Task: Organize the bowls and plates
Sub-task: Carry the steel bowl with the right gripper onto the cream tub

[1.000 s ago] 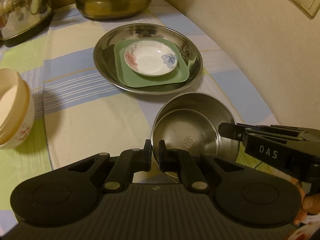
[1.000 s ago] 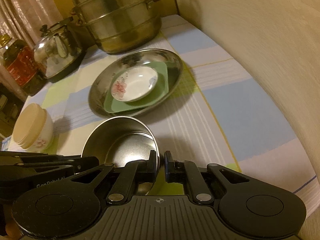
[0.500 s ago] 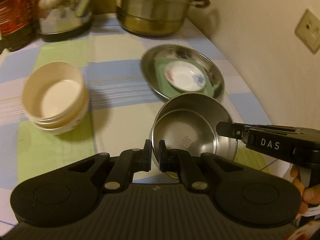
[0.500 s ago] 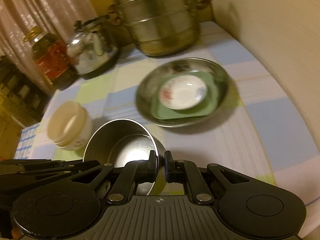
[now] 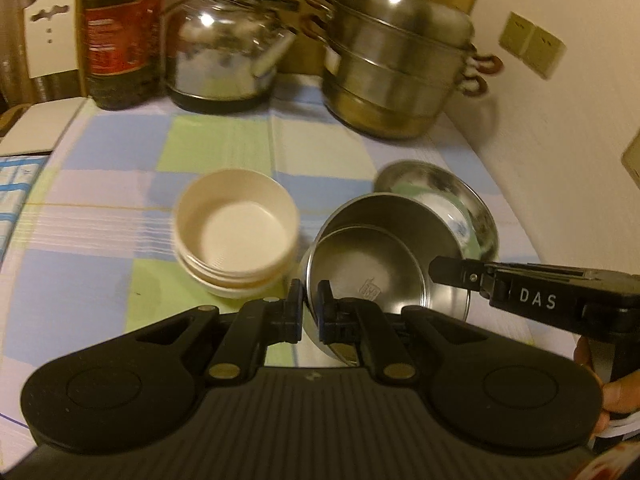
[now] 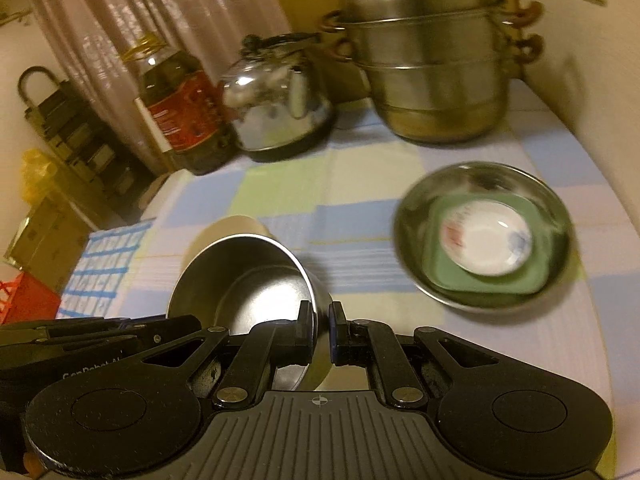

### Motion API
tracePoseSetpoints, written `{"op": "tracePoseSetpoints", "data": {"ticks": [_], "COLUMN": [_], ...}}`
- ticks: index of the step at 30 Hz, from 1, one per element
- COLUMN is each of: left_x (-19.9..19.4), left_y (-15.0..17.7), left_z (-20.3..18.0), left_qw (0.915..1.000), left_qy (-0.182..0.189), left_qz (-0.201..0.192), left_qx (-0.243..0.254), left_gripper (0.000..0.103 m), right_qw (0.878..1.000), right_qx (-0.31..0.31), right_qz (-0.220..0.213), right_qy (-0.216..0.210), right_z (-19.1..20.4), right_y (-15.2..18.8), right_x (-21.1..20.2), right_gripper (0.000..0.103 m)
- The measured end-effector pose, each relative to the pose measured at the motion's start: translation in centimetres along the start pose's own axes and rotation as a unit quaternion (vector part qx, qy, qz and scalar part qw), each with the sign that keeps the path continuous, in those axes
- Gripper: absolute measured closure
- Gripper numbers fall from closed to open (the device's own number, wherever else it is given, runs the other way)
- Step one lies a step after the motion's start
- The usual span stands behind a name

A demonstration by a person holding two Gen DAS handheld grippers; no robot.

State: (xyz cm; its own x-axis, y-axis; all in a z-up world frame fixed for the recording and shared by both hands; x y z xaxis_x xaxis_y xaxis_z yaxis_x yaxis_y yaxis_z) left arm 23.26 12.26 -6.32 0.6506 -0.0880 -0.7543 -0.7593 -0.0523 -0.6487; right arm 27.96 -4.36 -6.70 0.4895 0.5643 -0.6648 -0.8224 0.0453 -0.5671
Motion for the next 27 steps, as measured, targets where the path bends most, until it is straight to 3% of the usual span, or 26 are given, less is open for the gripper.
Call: {"op": "tracePoseSetpoints", "data": {"ticks": [12, 27], "left_x": [-0.4, 2.2], "left_y": [-2.1, -3.6], "left_z": [4.5, 7.9], "left_qw": [0.9995, 0.9996], "left_qy": [-0.027, -0.025], "left_qz": [-0.015, -0.002], "left_qx": [-0.008, -0.012], "left_gripper": [0.097, 0.097], "right_qw": [1.000, 1.000], "right_qx": [-0.011, -0.004], "right_qz": [0.009, 0.022], "right_qy": [-0.020, -0.010], "right_z": [3.8, 5.3], "right_y": [-2.3, -4.0], "right_x": [3.6, 7.4], "right_gripper": [0.095, 0.095]}}
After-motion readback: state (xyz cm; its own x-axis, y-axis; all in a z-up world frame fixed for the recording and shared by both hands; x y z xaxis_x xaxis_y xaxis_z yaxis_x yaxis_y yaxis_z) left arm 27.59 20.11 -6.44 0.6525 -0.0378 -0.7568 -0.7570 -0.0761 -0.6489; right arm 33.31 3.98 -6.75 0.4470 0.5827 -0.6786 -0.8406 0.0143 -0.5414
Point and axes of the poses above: each gripper's, at about its wrist camera, not at the fingertips, and x roughly the way its jaws point, z to its left, y to its underside, the point moved 6 cm from there along x, roughly the way its jaws point, and after that the axes turned 9 degrees about x, right-handed, at the moved point
